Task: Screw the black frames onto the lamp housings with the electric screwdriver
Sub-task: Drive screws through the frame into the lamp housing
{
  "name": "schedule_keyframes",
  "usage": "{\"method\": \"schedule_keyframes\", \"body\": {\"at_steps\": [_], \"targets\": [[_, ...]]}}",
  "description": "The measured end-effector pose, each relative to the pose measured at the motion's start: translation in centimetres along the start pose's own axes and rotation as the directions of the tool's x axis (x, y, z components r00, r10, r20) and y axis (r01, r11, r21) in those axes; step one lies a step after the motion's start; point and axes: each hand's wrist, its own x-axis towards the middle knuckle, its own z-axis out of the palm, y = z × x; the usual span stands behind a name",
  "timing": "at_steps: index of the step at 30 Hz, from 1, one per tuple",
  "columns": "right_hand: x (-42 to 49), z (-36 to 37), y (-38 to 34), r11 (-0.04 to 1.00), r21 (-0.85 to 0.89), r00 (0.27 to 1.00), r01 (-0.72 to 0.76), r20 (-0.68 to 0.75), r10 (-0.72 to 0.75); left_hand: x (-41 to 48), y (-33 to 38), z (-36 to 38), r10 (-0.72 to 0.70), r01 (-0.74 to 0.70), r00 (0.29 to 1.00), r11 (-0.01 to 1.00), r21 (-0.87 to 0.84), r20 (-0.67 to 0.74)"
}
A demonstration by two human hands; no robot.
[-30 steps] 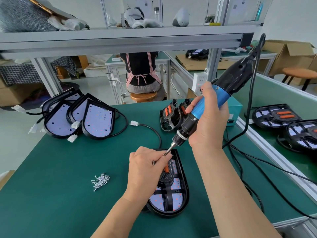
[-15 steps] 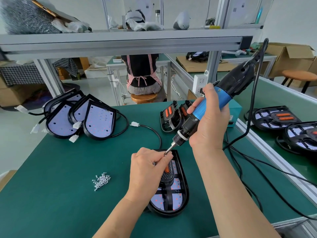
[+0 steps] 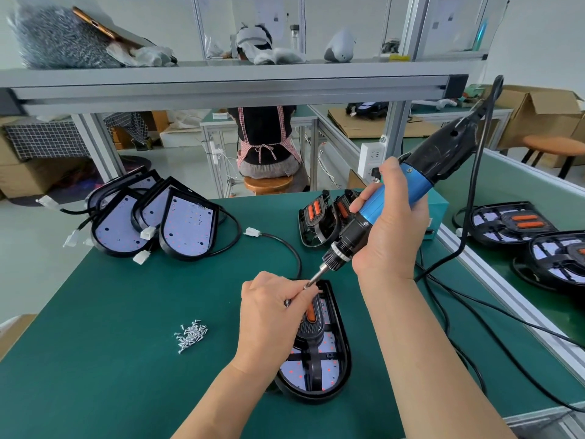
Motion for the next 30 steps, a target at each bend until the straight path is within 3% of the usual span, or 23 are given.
{"method": "schedule_keyframes", "body": {"at_steps": [30], "targets": [[-0.6,-0.16,0.3,0.998,-0.029,0.999,0.053,0.011,-0.052,-0.51,-0.22,0.34,0.075,-0.071,0.996,0.994,0.085,-0.042]]}}
